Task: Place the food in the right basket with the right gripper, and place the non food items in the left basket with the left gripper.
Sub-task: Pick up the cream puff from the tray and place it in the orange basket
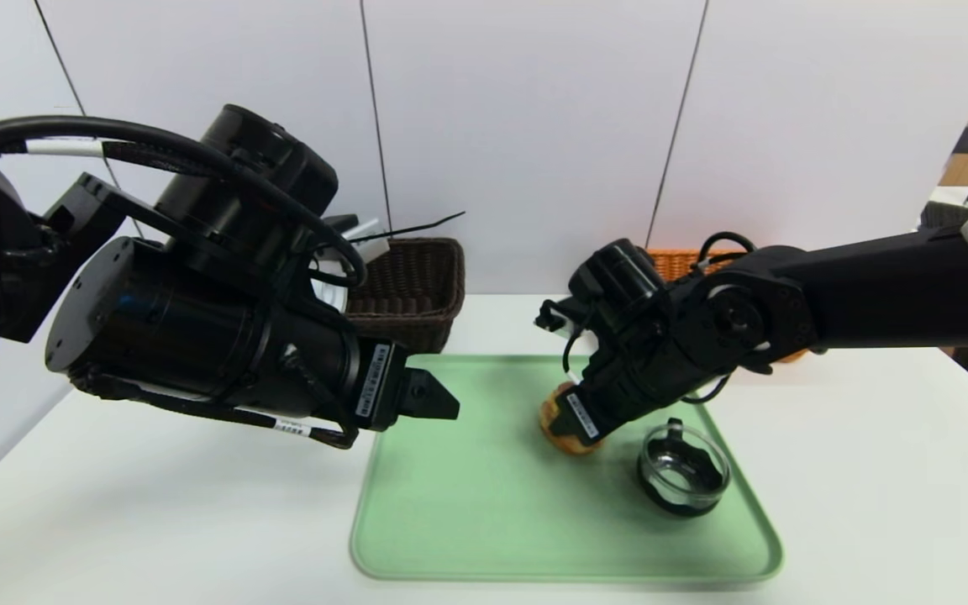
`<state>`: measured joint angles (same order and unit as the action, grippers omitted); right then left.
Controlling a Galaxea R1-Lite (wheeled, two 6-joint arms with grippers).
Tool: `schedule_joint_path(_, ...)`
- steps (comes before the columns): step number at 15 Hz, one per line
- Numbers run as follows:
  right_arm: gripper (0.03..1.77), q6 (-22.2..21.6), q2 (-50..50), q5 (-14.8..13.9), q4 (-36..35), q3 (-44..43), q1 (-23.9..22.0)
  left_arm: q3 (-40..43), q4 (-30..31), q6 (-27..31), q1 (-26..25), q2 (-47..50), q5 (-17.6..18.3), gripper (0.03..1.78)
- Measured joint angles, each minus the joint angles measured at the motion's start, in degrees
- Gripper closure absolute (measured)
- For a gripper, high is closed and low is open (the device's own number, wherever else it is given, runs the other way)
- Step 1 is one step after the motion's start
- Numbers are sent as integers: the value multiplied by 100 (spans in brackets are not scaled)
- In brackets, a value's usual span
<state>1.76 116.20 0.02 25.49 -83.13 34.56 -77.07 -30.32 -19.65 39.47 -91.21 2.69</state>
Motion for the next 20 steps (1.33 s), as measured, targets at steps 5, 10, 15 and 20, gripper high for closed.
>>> schedule_joint_path(5,102,-44,-63,13,-22,-46,-28,0,130,-2,0,6,17,12)
schedule_joint_path(10,104,-83,-545,20,-46,-286,-240,0,135,17,-1,50,28,12)
schedule_joint_path(15,104,-178,-895,-12,-207,-808,-935,-9,161,23,0,56,37,12)
schedule_joint_path(20,104,-294,-727,-13,-385,-1351,-1874,0,161,13,0,56,37,12)
